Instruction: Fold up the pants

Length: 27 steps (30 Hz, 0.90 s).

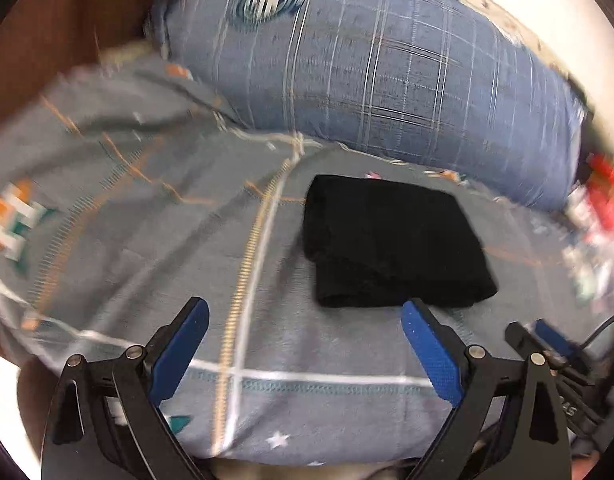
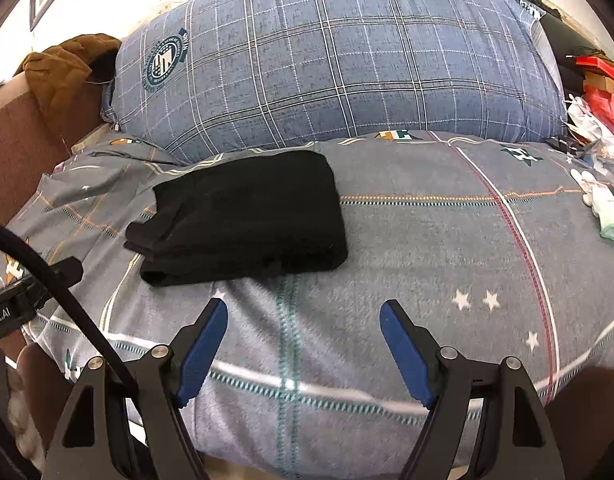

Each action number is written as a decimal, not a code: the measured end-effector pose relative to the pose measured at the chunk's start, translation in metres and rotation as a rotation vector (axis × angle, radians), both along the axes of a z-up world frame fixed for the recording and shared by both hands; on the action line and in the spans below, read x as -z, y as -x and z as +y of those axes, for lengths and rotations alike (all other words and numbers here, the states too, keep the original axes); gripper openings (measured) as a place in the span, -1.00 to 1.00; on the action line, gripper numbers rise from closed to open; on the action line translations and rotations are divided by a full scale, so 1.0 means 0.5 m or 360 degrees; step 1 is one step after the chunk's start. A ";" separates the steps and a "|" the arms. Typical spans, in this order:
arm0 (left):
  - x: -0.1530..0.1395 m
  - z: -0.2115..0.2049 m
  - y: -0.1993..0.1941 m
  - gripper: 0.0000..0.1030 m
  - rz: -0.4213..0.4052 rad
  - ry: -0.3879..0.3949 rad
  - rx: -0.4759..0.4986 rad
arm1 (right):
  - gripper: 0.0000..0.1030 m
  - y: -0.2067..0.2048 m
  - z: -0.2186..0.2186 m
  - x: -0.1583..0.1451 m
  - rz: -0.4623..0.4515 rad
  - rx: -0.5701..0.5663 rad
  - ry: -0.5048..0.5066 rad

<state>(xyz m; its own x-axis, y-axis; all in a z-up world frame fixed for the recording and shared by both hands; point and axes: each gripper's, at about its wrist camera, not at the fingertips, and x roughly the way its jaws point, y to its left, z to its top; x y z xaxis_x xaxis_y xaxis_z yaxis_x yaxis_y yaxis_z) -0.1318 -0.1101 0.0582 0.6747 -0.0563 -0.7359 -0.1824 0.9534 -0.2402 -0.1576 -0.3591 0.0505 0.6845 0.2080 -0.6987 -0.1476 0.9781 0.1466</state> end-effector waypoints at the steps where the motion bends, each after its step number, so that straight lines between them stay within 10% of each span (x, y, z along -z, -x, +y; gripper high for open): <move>1: 0.008 0.018 -0.015 0.88 0.0015 0.0093 0.0016 | 0.61 -0.016 -0.007 -0.004 0.0003 -0.0017 -0.0010; 12: 0.123 0.090 -0.221 0.88 0.0236 0.0659 0.0170 | 0.61 -0.262 -0.045 0.027 0.0229 -0.0169 -0.0344; 21: 0.139 -0.011 -0.266 0.71 0.0302 0.0545 0.0366 | 0.45 -0.365 -0.027 0.098 0.0424 -0.0291 -0.0590; 27: 0.112 0.011 -0.245 0.10 0.0277 0.0578 0.0335 | -0.27 -0.352 -0.026 0.052 0.0369 -0.0313 -0.0538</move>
